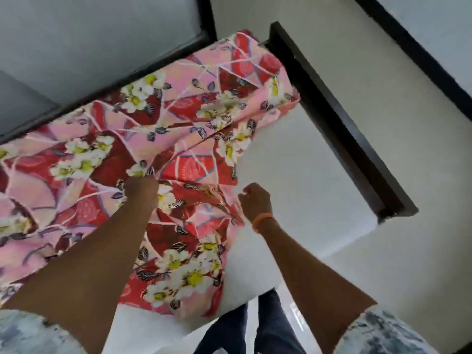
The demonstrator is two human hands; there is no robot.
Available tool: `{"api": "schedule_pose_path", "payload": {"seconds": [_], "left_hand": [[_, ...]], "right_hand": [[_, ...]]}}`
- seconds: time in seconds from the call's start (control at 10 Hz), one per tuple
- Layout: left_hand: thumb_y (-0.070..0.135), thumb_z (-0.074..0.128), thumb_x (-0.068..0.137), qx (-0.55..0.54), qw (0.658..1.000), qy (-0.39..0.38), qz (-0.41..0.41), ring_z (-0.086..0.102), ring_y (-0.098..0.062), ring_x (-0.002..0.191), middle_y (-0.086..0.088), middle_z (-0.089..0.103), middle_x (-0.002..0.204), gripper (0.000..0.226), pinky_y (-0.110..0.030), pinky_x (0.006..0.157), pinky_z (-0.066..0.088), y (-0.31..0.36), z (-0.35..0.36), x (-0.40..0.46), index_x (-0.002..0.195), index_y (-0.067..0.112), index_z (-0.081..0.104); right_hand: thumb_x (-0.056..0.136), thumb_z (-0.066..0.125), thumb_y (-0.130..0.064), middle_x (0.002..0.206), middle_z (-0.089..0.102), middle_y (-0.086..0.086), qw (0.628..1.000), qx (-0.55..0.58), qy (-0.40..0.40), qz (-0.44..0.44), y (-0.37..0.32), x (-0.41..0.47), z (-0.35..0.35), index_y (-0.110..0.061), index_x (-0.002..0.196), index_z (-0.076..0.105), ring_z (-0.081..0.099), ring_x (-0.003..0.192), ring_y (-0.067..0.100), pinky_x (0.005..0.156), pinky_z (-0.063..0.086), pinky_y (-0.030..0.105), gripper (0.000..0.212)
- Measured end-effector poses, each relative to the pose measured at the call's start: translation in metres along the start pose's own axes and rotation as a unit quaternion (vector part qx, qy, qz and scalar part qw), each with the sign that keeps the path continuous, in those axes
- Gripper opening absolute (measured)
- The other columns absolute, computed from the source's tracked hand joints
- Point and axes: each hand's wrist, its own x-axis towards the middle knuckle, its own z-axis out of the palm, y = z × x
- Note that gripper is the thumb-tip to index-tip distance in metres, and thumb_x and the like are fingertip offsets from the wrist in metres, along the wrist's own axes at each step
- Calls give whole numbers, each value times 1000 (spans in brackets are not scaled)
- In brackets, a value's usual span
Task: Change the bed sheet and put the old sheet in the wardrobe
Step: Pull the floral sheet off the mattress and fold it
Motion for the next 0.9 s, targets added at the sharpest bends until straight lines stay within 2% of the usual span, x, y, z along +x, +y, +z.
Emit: {"api": "schedule_pose_path", "payload": {"seconds": [0.1, 0.2, 0.3, 0.4, 0.5, 0.6, 0.7, 0.8, 0.9], "left_hand": [[13, 70, 85, -36, 996, -81, -2, 67, -16, 78, 10, 70, 71, 13, -27, 76, 51, 22, -20, -39, 93, 6, 62], [33, 91, 49, -74, 988, -130, -38, 59, -23, 118, -11, 58, 134, 114, -33, 89, 50, 44, 8, -7, 142, 0, 35], [61, 90, 37, -82, 983, -158, -51, 31, -44, 140, -19, 19, 159, 150, -63, 105, 35, 77, 31, 8, 155, 25, 5], [76, 75, 59, -132, 954, -243, -120, 16, -54, 142, -13, 10, 163, 120, -79, 98, 24, 125, 51, 35, 154, 31, 17], [80, 59, 72, -184, 931, -284, -134, 20, -49, 143, -7, 15, 163, 103, -76, 101, 23, 140, 77, 67, 153, 25, 27], [91, 46, 56, -166, 937, -281, -125, 47, -26, 130, -5, 45, 147, 115, -45, 111, 37, 145, 117, 113, 140, 13, 46], [88, 45, 60, -144, 946, -267, -118, 52, -22, 124, -6, 48, 144, 108, -34, 108, 42, 148, 137, 134, 140, 15, 50], [69, 60, 79, -193, 937, -251, -149, 45, -24, 135, -4, 45, 149, 76, -36, 114, 35, 148, 157, 161, 140, 25, 53], [61, 70, 77, -269, 907, -260, -192, 44, -19, 136, 2, 50, 143, 80, -32, 112, 34, 144, 167, 176, 137, 11, 55]], "right_hand": [[86, 67, -22, 114, 68, 13, 1000, 3, -2, 17, -24, 23, 5, -7, 102, 67, 59, 113, 29, 90, 42, 28, 22], [88, 65, -25, 115, 66, 17, 999, -31, -9, -44, -59, 68, 13, -4, 106, 64, 59, 113, 32, 91, 43, 32, 28], [90, 62, -30, 119, 63, 20, 992, -87, -12, -86, -80, 112, 13, -3, 112, 60, 56, 116, 34, 94, 42, 36, 35], [96, 55, -32, 131, 52, 25, 974, -185, 26, -130, -113, 200, -7, 3, 128, 48, 49, 123, 37, 98, 38, 38, 48], [98, 52, -33, 140, 40, 26, 961, -230, 67, -138, -137, 265, -21, 3, 138, 35, 46, 125, 41, 101, 39, 42, 57], [97, 51, -35, 147, 28, 27, 933, -285, 143, -168, -175, 357, -31, 1, 146, 23, 44, 128, 45, 101, 40, 50, 67], [95, 53, -33, 146, 31, 24, 918, -329, 167, -145, -194, 416, -30, -5, 149, 18, 47, 124, 46, 98, 41, 51, 70], [96, 49, -20, 134, 46, 25, 876, -422, 184, -141, -203, 473, -24, 2, 140, 37, 48, 122, 43, 102, 41, 47, 50], [98, 45, -20, 121, 56, 28, 859, -441, 190, -180, -204, 482, -26, 6, 122, 53, 53, 115, 41, 97, 45, 45, 36]]}}
